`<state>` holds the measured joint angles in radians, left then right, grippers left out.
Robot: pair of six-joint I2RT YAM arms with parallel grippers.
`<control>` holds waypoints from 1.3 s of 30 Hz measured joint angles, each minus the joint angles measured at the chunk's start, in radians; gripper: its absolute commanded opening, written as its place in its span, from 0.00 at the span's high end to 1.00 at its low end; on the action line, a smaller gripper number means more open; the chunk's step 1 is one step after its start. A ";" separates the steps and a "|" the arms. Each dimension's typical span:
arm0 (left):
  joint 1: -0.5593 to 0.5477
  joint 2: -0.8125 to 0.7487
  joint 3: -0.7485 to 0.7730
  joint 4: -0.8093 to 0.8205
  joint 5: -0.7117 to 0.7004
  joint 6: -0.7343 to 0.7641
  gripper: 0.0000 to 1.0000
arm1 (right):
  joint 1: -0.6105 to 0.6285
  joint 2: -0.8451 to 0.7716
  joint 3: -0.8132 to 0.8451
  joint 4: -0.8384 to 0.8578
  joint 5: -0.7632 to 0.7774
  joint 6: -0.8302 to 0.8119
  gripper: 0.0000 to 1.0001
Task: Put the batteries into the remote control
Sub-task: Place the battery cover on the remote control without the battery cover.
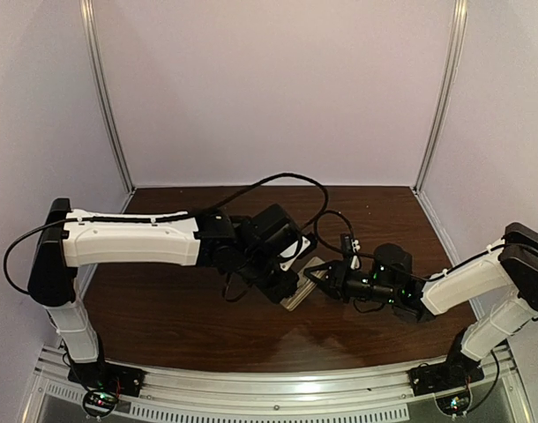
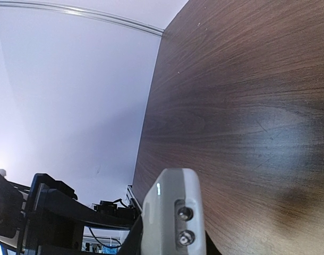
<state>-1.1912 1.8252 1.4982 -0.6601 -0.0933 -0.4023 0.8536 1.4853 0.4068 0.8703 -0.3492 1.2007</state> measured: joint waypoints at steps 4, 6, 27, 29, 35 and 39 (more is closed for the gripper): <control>0.000 0.012 0.000 0.002 0.001 -0.001 0.81 | 0.000 0.000 0.000 -0.006 0.005 0.000 1.00; 0.000 0.016 0.000 0.004 0.002 -0.001 0.81 | 0.000 0.000 -0.002 -0.008 0.007 0.000 1.00; 0.000 0.037 0.002 0.000 0.023 -0.025 0.61 | 0.010 0.041 -0.007 0.066 -0.008 0.005 1.00; -0.001 0.038 0.002 0.000 0.024 -0.026 0.59 | 0.012 0.041 -0.008 0.075 -0.013 0.009 1.00; 0.000 0.039 0.002 0.001 0.024 -0.026 0.44 | 0.014 0.040 -0.017 0.093 -0.020 0.015 1.00; -0.001 0.038 0.002 0.002 0.021 -0.024 0.23 | 0.014 0.039 -0.017 0.102 -0.030 0.022 1.00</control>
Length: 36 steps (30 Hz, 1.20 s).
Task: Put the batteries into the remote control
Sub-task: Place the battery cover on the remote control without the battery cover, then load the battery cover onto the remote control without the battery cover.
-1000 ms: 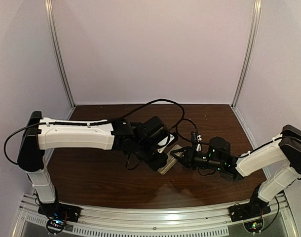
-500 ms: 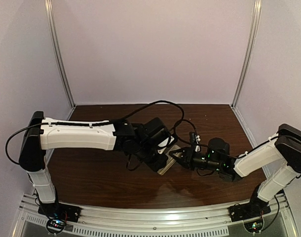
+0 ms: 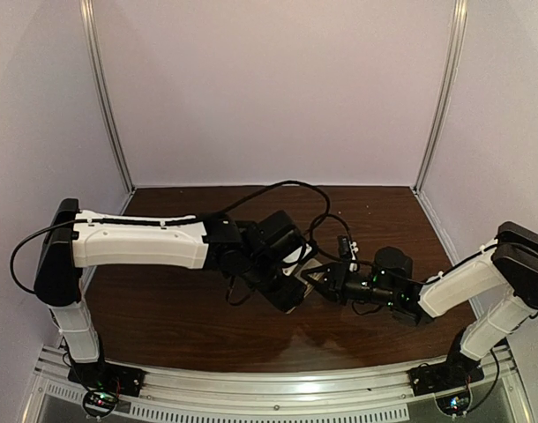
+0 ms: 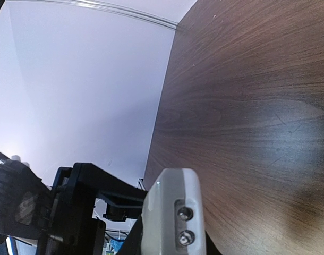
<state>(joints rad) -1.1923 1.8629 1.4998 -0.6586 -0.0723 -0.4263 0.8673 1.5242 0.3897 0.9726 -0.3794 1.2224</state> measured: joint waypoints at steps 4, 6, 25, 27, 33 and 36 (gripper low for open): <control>0.001 -0.015 -0.010 0.005 -0.008 -0.001 0.03 | 0.000 -0.014 0.000 0.024 -0.013 0.005 1.00; 0.005 -0.045 -0.031 0.015 -0.006 -0.005 0.03 | 0.000 -0.016 0.000 0.035 -0.017 0.005 1.00; 0.158 -0.378 -0.368 0.278 0.281 -0.035 0.12 | -0.001 -0.045 0.001 0.034 -0.084 -0.011 1.00; 0.157 -0.375 -0.368 0.291 0.298 -0.035 0.13 | -0.001 -0.045 0.002 0.034 -0.095 -0.011 1.00; 0.157 -0.351 -0.367 0.301 0.320 -0.035 0.15 | -0.001 -0.045 0.017 0.036 -0.118 -0.011 1.00; 0.158 -0.332 -0.367 0.301 0.321 -0.034 0.16 | -0.001 -0.045 0.018 0.039 -0.123 -0.011 1.00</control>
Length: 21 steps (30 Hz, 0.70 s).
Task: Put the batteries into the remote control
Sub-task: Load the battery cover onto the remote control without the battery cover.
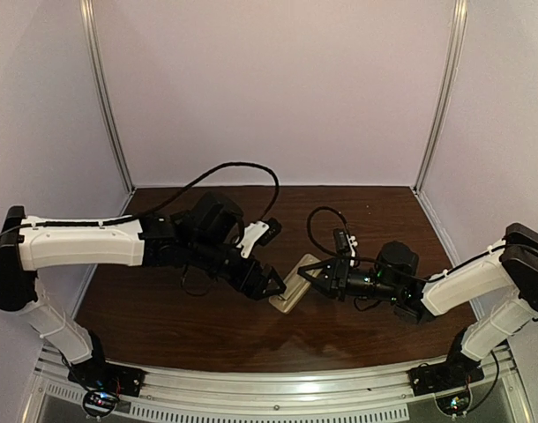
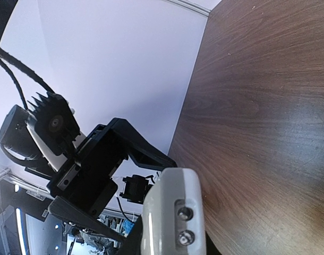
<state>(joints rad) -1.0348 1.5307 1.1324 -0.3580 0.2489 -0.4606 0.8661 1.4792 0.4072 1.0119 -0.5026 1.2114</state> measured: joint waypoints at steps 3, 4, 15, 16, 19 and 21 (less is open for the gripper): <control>0.000 0.014 0.000 -0.001 0.000 0.001 0.18 | 0.000 0.000 0.002 0.002 -0.009 0.000 1.00; 0.000 0.019 0.000 -0.001 -0.001 0.002 0.18 | 0.000 0.000 0.004 0.002 -0.013 0.000 1.00; 0.000 0.052 0.013 -0.002 -0.003 0.008 0.29 | -0.003 0.014 0.013 0.014 -0.023 0.017 1.00; 0.000 0.055 0.015 -0.002 -0.005 0.010 0.30 | -0.003 0.020 0.013 0.018 -0.025 0.023 1.00; -0.006 0.070 0.024 0.000 -0.010 0.018 0.32 | -0.003 0.035 0.013 0.028 -0.031 0.038 1.00; -0.012 0.078 0.028 0.000 -0.015 0.026 0.32 | -0.005 0.038 0.012 0.027 -0.034 0.045 1.00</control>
<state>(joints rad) -1.0466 1.6085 1.1606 -0.3584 0.2340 -0.4351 0.8616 1.5169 0.4191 1.0393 -0.5365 1.2560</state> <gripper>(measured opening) 0.683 0.226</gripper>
